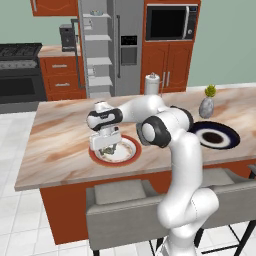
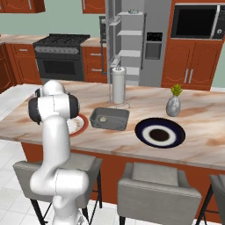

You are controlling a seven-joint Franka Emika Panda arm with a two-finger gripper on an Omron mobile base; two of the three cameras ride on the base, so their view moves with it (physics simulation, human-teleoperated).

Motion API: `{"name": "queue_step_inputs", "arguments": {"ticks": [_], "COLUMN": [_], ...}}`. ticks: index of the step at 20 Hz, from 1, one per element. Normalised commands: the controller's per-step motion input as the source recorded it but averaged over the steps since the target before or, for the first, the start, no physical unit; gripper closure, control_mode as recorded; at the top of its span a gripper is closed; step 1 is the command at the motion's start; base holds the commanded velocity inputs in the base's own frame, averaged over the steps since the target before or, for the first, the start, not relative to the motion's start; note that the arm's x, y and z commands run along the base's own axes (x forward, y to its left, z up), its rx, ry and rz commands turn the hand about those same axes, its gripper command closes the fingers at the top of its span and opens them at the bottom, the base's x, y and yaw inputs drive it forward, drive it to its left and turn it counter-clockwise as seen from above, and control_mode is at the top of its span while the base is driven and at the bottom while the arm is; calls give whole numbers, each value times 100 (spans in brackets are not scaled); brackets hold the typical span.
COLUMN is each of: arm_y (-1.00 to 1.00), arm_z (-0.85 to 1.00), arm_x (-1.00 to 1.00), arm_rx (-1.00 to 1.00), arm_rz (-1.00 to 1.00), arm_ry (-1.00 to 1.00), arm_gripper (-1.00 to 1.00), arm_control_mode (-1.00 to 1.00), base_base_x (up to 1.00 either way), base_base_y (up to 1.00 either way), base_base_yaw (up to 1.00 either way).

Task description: Place two dumplings into each of the tupperware containers and then place the containers in the fridge.

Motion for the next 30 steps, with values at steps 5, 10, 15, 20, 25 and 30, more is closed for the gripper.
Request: {"name": "queue_step_inputs", "arguments": {"ticks": [5,10,15,20,25,30], "arm_y": [0,-6,-3,-31,-70,-89], "arm_z": [-9,36,82,69,54,28], "arm_x": [0,-15,-52,-24,-4,-2], "arm_rx": [0,0,-4,-6,0,0], "arm_rz": [0,0,0,0,-4,-5], "arm_ry": [0,0,-4,-8,-4,-20], "arm_gripper": [100,100,100,100,100,100], "arm_control_mode": [-100,-100,-100,-100,-100,-100], "base_base_x": [0,0,0,0,0,0], "base_base_y": [0,0,0,0,0,0], "base_base_yaw": [0,0,0,0,0,0]}}
